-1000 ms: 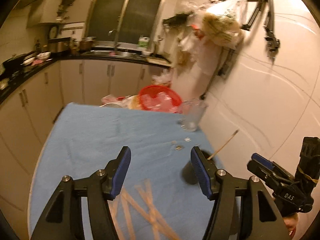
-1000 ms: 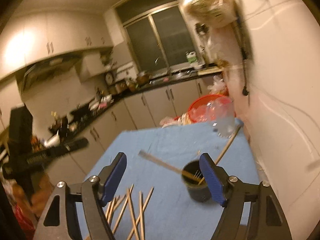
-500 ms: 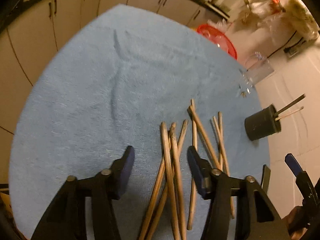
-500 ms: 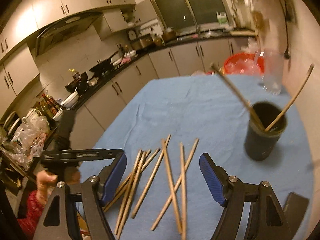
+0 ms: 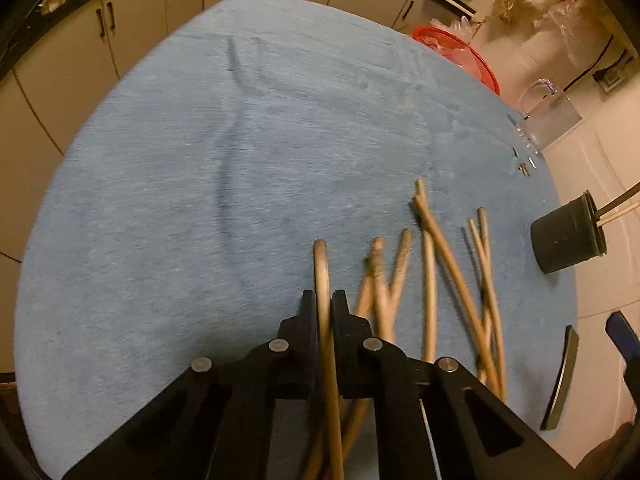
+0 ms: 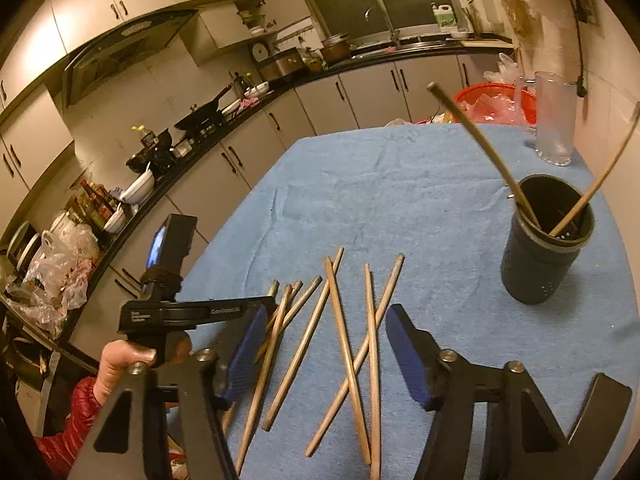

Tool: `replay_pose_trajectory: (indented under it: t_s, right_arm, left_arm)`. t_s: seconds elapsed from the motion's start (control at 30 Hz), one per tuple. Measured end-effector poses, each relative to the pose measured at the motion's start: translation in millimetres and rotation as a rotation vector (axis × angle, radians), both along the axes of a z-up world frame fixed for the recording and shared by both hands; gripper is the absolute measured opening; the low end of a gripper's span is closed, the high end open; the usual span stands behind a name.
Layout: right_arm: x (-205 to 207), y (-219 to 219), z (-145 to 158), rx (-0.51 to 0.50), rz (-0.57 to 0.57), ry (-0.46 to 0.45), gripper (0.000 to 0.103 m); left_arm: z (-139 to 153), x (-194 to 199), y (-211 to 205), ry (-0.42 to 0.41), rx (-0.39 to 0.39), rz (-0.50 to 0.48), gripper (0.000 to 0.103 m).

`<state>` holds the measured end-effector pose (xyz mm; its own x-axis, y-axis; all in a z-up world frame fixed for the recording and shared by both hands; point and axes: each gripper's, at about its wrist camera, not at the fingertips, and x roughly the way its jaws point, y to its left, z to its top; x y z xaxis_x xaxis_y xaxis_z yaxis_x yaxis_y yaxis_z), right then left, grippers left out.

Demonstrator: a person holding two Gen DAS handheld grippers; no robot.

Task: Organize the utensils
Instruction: 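Lower the left tool onto another chopstick and close it while the right tool grasps one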

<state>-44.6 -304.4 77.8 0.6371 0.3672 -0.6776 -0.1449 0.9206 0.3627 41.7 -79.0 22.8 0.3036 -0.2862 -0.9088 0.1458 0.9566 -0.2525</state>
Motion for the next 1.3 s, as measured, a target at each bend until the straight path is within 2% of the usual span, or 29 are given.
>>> replay_pose_trajectory:
  t_s: [0.1,0.13,0.27,0.43,0.5,0.63,0.77,0.9,1.1,1.3]
  right_arm:
    - [13,13,-7,-0.026,0.048,0.030,0.057]
    - [21,18,-12,-0.036,0.065,0.048,0.055]
    - [61,39,-36,-0.069,0.127,0.148,0.038]
    - [105,58,-65,-0.145,0.143,0.228,0.038]
    - [118,63,-74,-0.167,0.140,0.248,0.031]
    - [134,66,-86,-0.175,0.140,0.282,0.030]
    - [143,72,-93,-0.200,0.143,0.293,0.022]
    - [146,70,-97,-0.183,0.138,0.297,0.009]
    - [139,59,-77,-0.136,0.102,0.227,0.008]
    - [97,54,-26,-0.136,0.061,0.032,0.008]
  left_arm:
    - [-3,-4,24,-0.010,0.025,0.048,0.008]
    - [-5,-4,29,-0.011,0.006,0.045,0.007]
    - [-4,-6,35,-0.010,-0.008,0.037,0.008]
    - [-3,-10,41,-0.016,-0.021,0.028,0.008]
    - [-3,-10,43,-0.016,-0.027,0.022,0.008]
    - [-8,-2,40,-0.021,-0.031,0.011,0.008]
    - [-7,1,35,-0.023,-0.029,0.005,0.008]
    - [-8,4,33,-0.020,-0.028,0.005,0.008]
    - [-6,8,30,-0.036,-0.024,-0.008,0.007]
    - [22,0,41,-0.130,-0.091,0.001,0.007]
